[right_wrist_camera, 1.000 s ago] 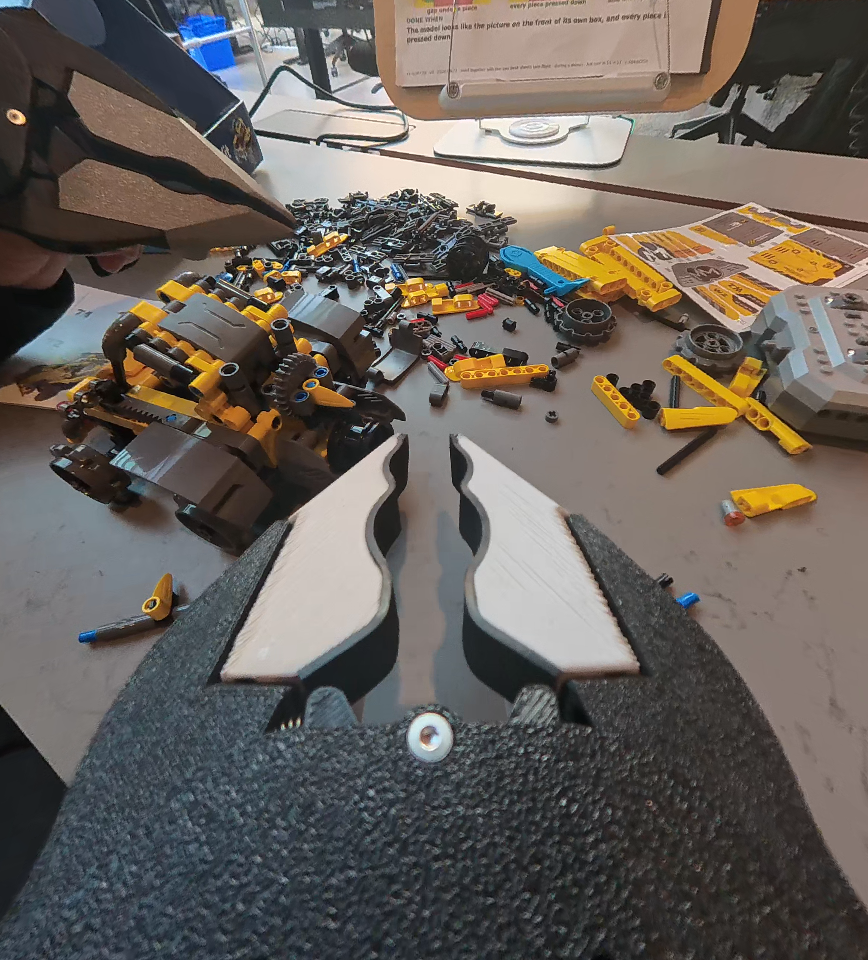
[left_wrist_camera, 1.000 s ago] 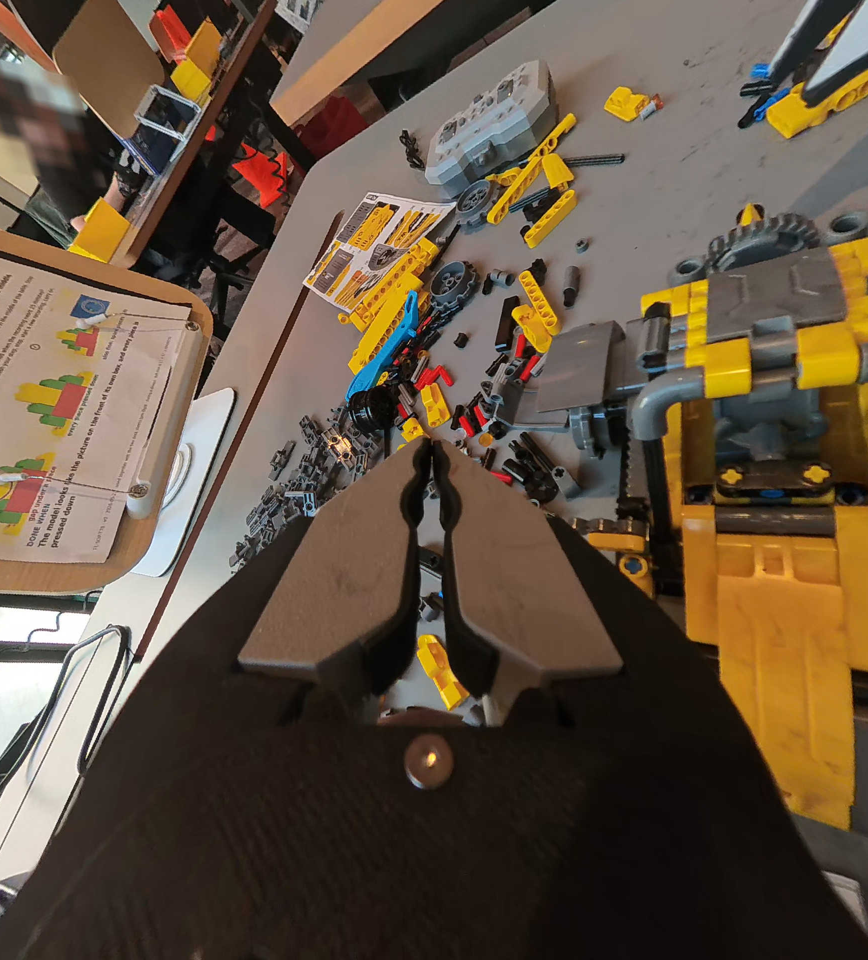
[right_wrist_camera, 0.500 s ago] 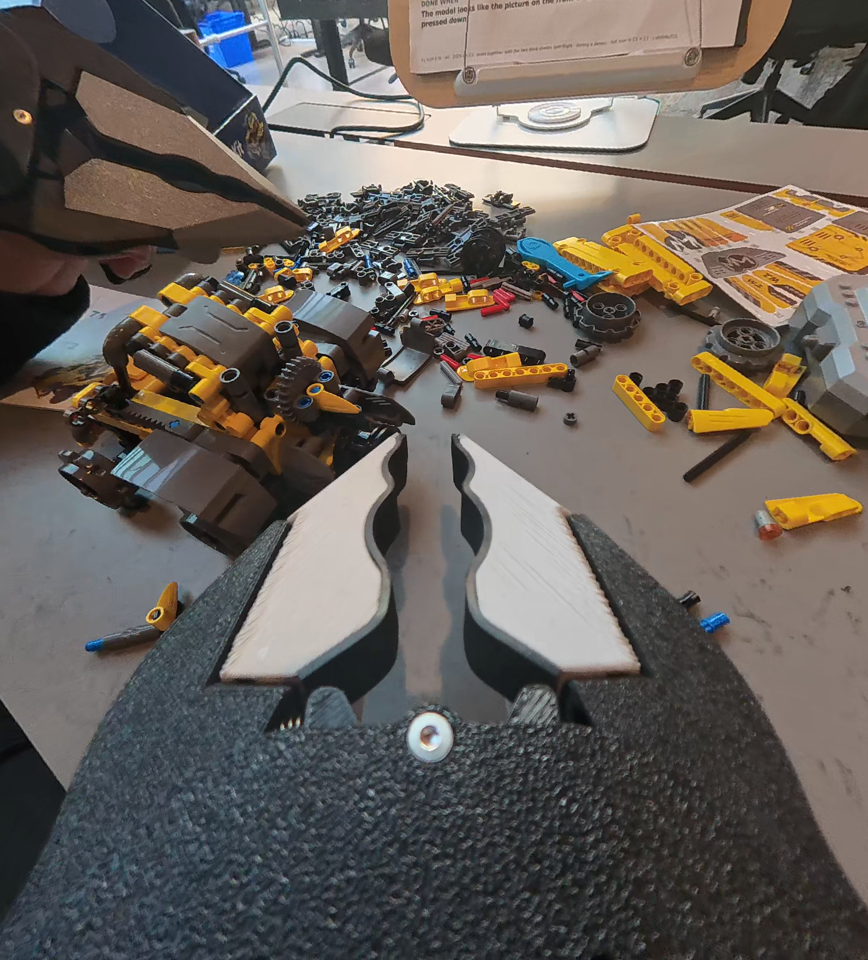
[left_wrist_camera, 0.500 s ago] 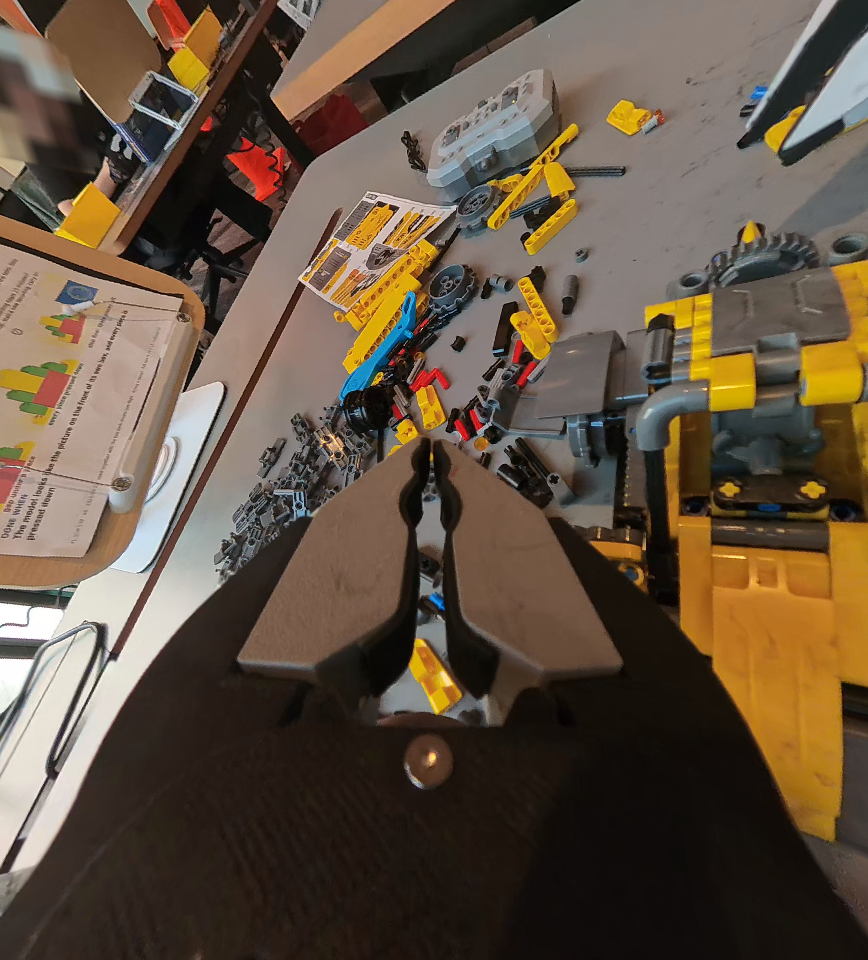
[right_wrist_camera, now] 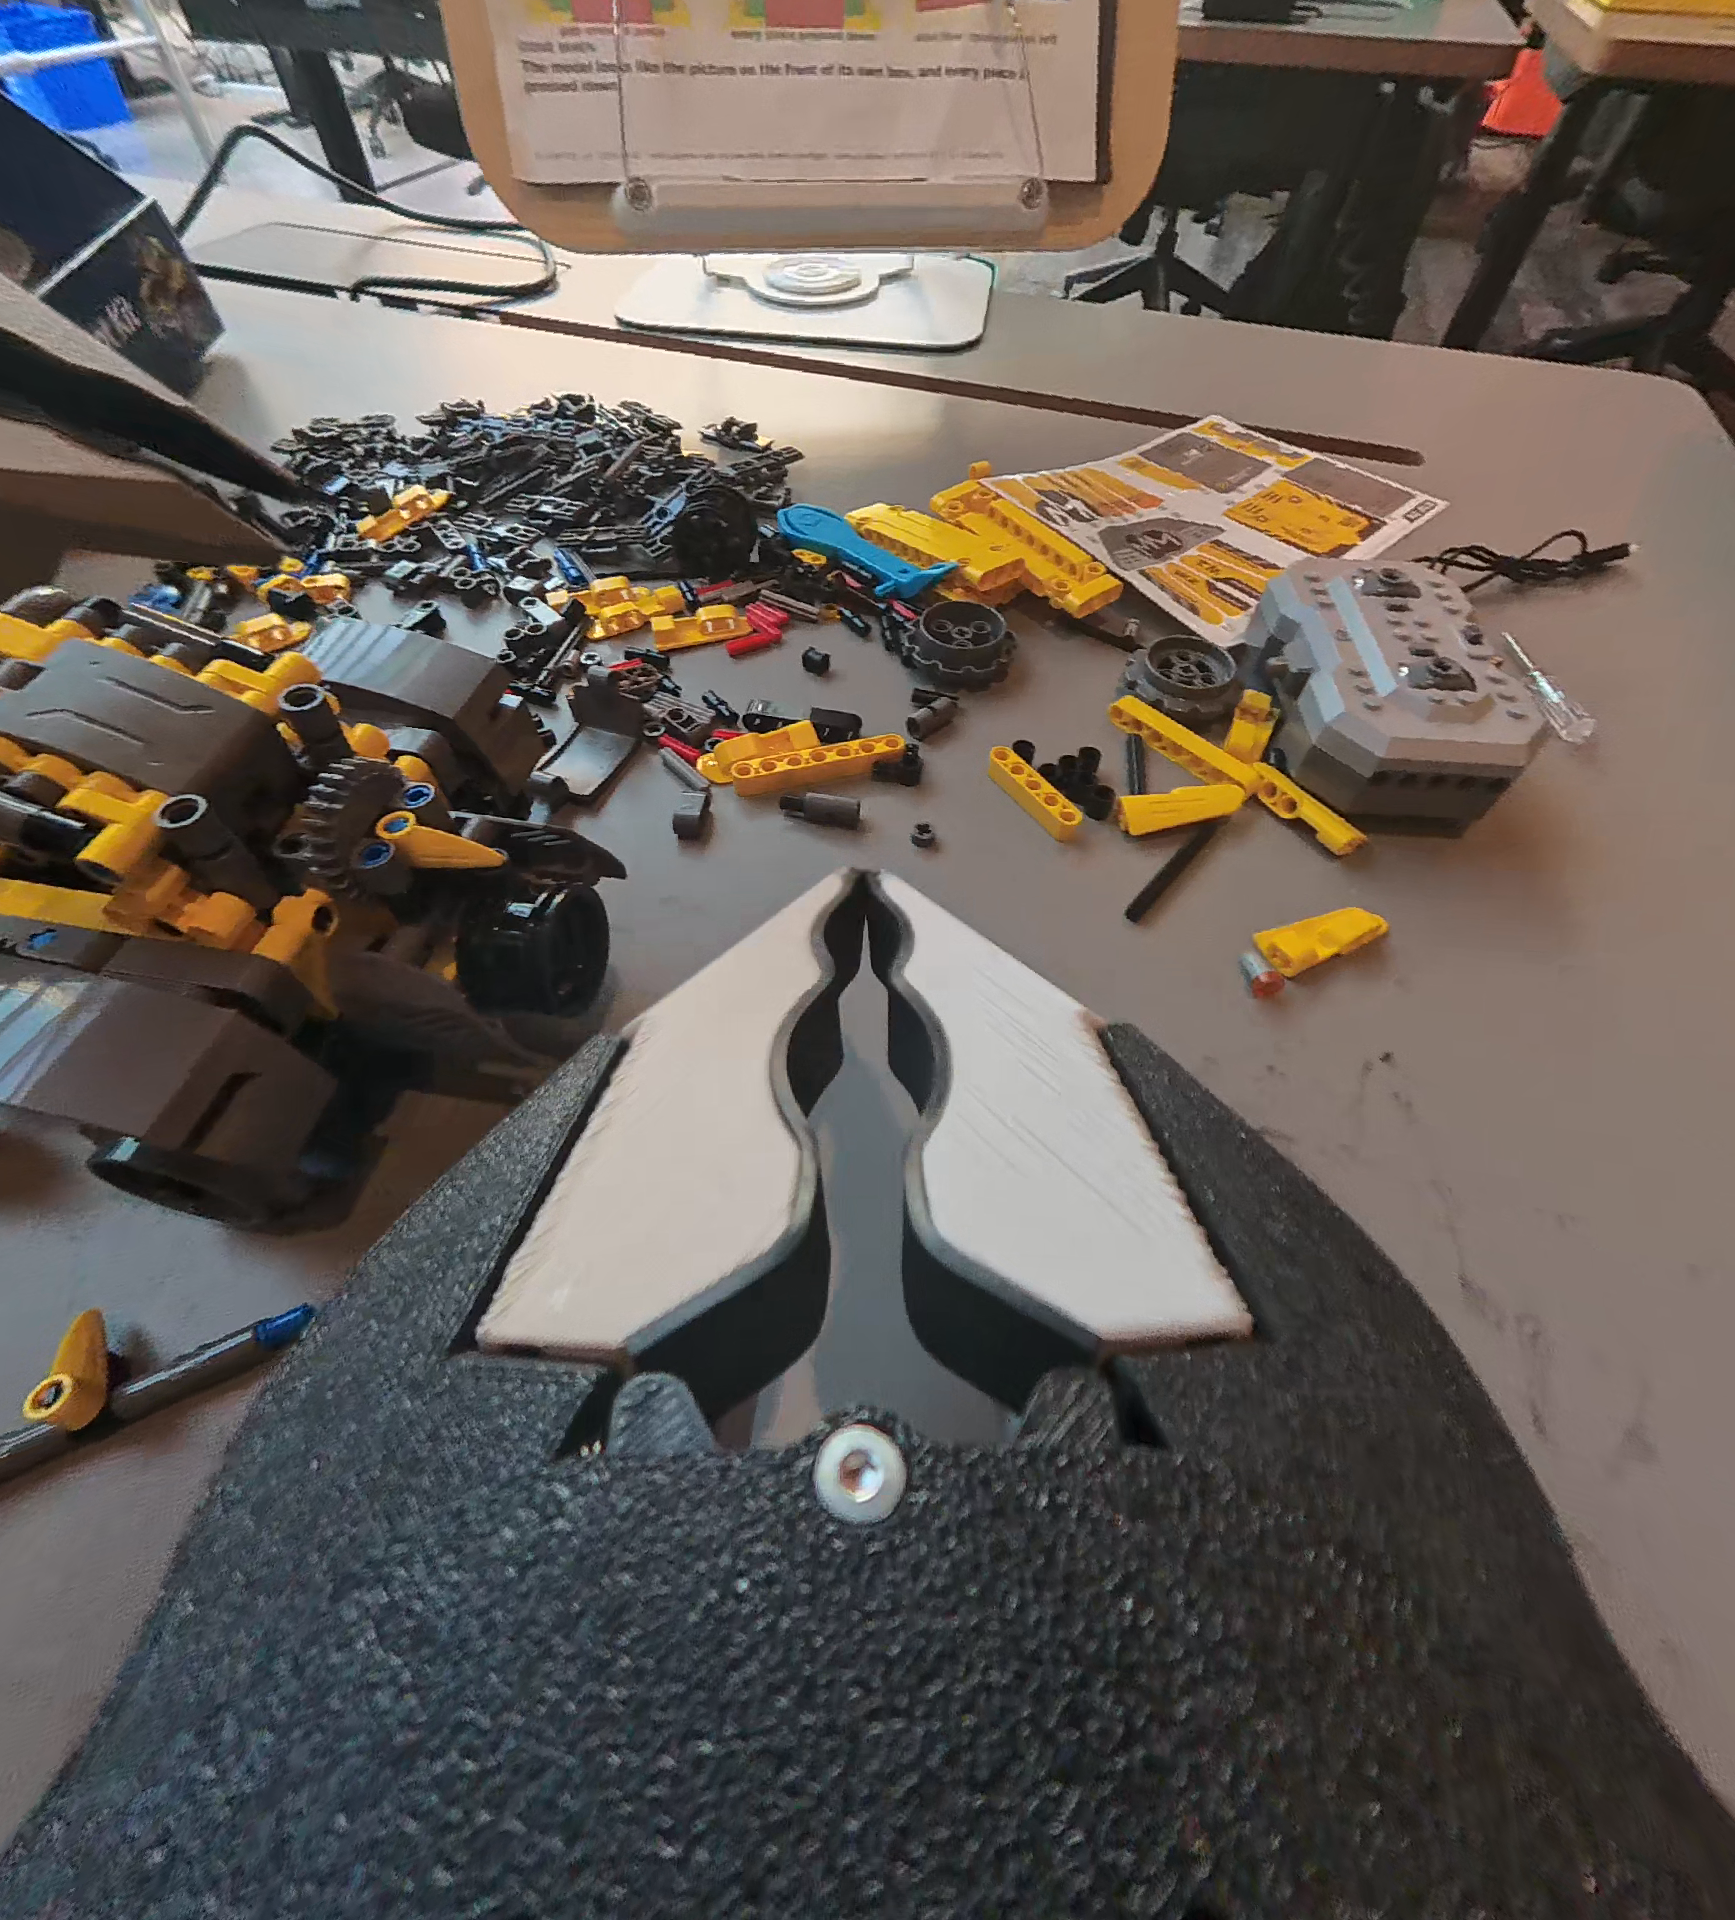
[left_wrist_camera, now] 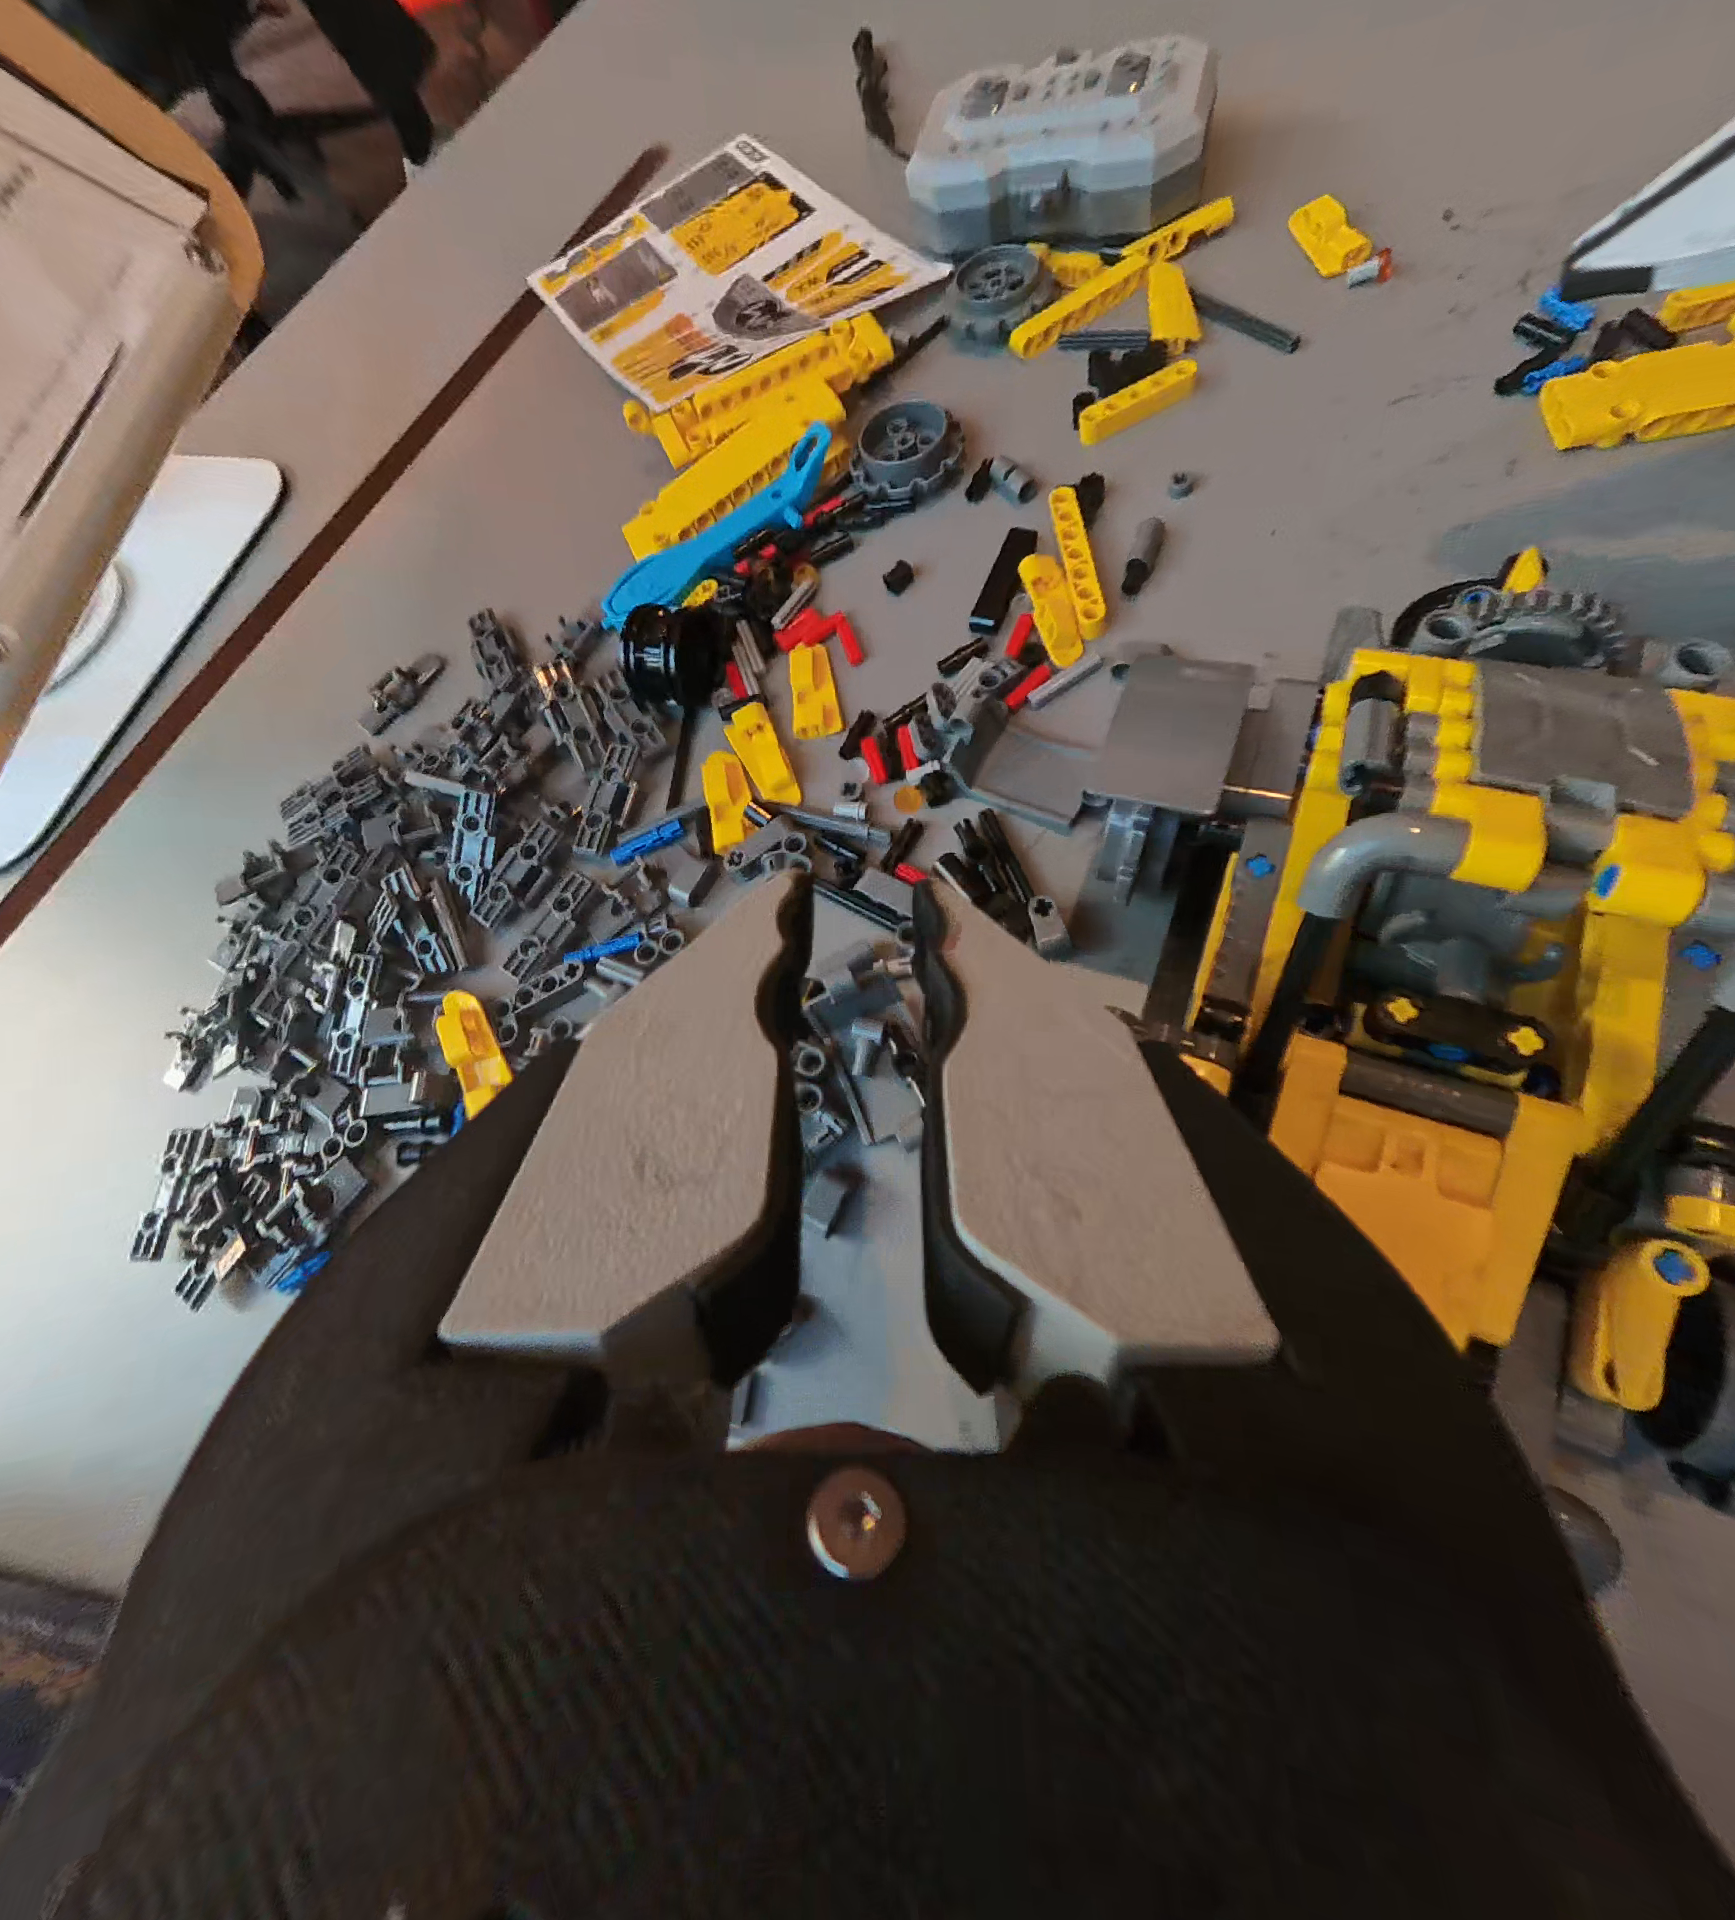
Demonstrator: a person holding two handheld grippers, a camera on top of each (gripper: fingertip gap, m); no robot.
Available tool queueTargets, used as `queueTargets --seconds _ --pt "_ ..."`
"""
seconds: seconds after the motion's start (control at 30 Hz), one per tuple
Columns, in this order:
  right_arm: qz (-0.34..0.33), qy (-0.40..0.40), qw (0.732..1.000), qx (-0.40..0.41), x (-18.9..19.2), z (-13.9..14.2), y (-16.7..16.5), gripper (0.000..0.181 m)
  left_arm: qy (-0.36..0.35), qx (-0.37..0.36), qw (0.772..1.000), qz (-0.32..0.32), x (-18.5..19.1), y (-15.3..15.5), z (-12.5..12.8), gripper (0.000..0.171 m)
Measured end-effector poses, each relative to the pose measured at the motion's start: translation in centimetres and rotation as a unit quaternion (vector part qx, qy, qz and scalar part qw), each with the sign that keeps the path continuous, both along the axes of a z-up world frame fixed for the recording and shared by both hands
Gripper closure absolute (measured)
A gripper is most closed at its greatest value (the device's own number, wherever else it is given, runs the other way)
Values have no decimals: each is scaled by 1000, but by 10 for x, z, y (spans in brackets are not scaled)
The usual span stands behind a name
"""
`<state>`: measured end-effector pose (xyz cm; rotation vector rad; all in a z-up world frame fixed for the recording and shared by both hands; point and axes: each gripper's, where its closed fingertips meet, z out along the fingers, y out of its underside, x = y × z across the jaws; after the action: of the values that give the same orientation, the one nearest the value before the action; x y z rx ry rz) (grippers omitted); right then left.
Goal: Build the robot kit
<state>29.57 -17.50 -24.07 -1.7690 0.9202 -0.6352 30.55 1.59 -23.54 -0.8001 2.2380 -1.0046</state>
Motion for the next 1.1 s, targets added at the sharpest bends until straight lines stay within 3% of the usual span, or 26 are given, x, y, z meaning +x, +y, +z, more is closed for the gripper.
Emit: queueTargets --seconds 0.3,0.63,1.1 --pt "16 -5 1000 -5 -3 0 4 181 -19 -43 997 66 6 11 -3 152" --pt "22 -28 999 -33 -3 1 9 181 -52 -56 996 40 -2 3 11 146" --pt "31 -40 998 -35 -6 3 11 180 -53 -49 997 40 -1 3 8 146"
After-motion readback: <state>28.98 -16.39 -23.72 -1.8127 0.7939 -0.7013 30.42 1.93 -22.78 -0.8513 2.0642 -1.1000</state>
